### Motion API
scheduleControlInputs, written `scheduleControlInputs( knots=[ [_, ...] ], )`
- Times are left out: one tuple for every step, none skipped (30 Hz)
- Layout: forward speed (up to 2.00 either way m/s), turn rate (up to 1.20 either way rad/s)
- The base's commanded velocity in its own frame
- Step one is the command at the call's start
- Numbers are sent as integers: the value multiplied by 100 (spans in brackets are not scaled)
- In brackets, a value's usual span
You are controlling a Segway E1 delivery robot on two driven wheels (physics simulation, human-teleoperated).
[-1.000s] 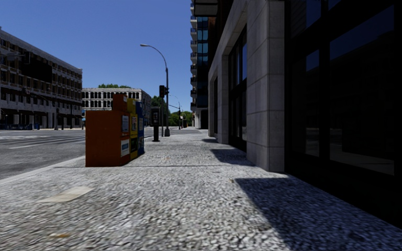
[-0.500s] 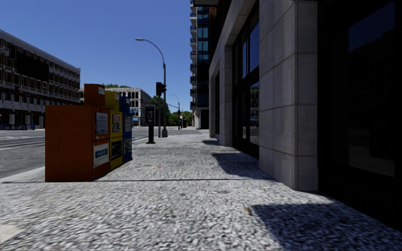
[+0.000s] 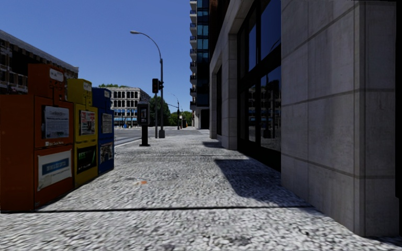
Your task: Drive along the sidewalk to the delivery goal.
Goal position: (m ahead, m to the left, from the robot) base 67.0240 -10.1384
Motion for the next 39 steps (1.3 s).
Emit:
scheduleControlInputs(
  knots=[
    [200, 0],
    [200, 0],
    [200, 0],
    [200, 0],
    [200, 0],
    [200, 0],
    [200, 0],
    [200, 0],
    [200, 0],
    [200, 0],
    [200, 0],
    [200, 0],
    [200, 0],
    [200, 0],
    [200, 0],
    [200, 0],
    [200, 0],
    [200, 0],
    [200, 0],
    [200, 0],
    [200, 0],
    [200, 0],
    [200, 0],
    [200, 0],
    [200, 0],
    [200, 0],
    [200, 0],
    [200, 0],
    [200, 0],
    [200, 0],
    [200, 0],
    [200, 0],
    [200, 0],
    [200, 0],
    [200, 0],
    [200, 0],
    [200, 0],
    [200, 0],
    [200, 0]
  ],
)
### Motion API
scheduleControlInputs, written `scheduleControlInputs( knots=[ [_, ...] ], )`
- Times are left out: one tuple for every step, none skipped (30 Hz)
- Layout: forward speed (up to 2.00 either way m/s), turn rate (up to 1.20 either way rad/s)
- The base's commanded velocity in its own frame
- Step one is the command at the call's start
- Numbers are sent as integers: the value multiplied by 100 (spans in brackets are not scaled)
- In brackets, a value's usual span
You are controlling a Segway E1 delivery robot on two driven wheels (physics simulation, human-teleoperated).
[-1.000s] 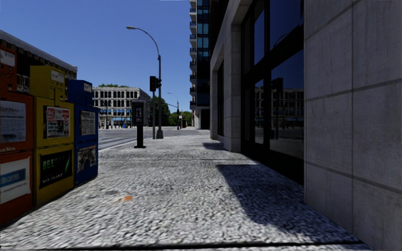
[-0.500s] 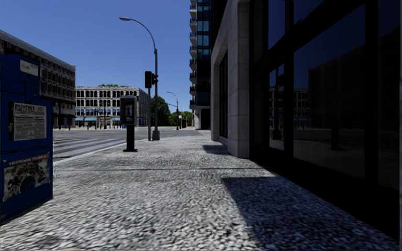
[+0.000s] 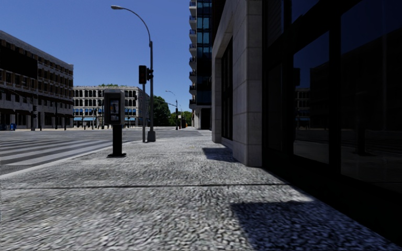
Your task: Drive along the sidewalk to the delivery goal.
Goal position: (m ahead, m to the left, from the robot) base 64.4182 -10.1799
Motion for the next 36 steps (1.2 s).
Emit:
scheduleControlInputs(
  knots=[
    [200, 0],
    [200, 0],
    [200, 0],
    [200, 0],
    [200, 0],
    [200, 0],
    [200, 0],
    [200, 0],
    [200, 0],
    [200, 0],
    [200, 0],
    [200, 0],
    [200, 0],
    [200, 0],
    [200, 0],
    [200, 0],
    [200, 0],
    [200, 0],
    [200, 0],
    [200, 2],
    [200, 5],
    [200, 7],
    [200, 14],
    [200, 18],
    [200, 20],
    [200, 20],
    [200, 20],
    [200, 20],
    [200, 20],
    [200, 20],
    [200, 20],
    [200, 20],
    [200, 20],
    [200, 20],
    [200, 0],
    [200, 0]
  ],
)
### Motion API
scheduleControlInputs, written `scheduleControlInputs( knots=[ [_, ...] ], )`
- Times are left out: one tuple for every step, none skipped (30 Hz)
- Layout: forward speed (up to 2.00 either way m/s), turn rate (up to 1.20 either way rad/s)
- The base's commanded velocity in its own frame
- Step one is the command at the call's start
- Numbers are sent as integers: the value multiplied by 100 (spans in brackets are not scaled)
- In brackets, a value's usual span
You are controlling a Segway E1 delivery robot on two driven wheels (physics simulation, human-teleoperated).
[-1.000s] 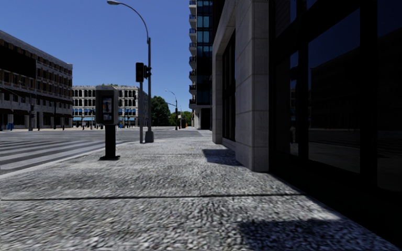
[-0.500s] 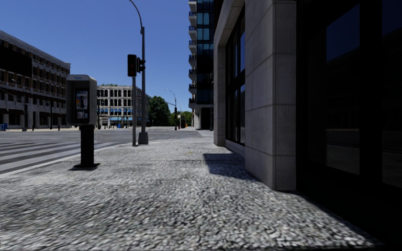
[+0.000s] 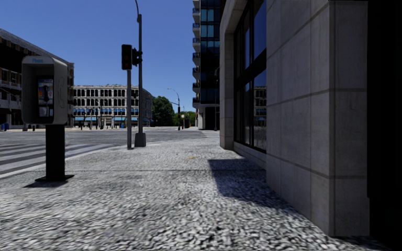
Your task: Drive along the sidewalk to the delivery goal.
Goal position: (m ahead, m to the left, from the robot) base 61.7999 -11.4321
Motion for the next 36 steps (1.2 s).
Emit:
scheduleControlInputs(
  knots=[
    [200, 0],
    [200, 0],
    [200, 0],
    [200, 0],
    [200, 0],
    [200, 0],
    [200, 0],
    [200, 0],
    [200, 0],
    [200, 0],
    [200, 0],
    [200, 0],
    [200, 0],
    [200, 0],
    [200, 0],
    [200, 0],
    [200, 0],
    [200, 0],
    [200, 0],
    [200, 0],
    [200, 0],
    [200, 0],
    [200, 0],
    [200, 0],
    [200, 0],
    [200, 0],
    [200, 0],
    [200, 0],
    [200, 0],
    [200, 0],
    [200, 0],
    [200, 1],
    [200, 2],
    [200, 2],
    [200, 2],
    [200, 2]
  ],
)
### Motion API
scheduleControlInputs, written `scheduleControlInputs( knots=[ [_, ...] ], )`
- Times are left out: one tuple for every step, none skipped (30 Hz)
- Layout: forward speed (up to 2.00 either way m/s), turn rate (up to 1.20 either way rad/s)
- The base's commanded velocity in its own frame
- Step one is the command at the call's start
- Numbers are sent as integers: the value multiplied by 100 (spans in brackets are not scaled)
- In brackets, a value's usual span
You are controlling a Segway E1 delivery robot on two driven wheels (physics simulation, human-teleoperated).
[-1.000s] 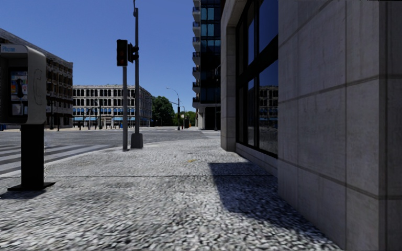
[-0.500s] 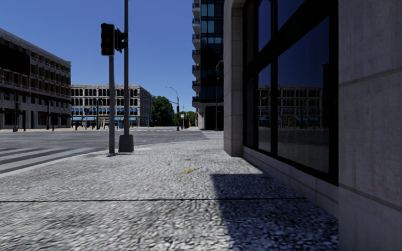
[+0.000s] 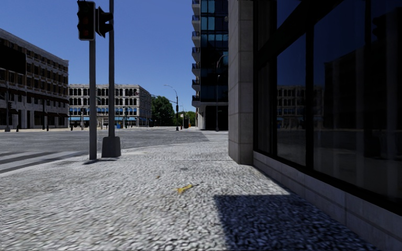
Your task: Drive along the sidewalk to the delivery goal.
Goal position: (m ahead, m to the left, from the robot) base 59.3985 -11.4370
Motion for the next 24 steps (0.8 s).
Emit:
scheduleControlInputs(
  knots=[
    [200, 2],
    [200, 2],
    [200, 2],
    [200, 2],
    [200, 2],
    [200, 0],
    [200, 0],
    [200, 0],
    [200, 0],
    [200, 0],
    [200, 0],
    [200, 0],
    [200, 0],
    [200, 0],
    [200, 0],
    [200, 0],
    [200, 0],
    [200, 0],
    [200, 0],
    [200, 0],
    [200, 0],
    [200, 0],
    [200, 0],
    [200, 0]
  ],
)
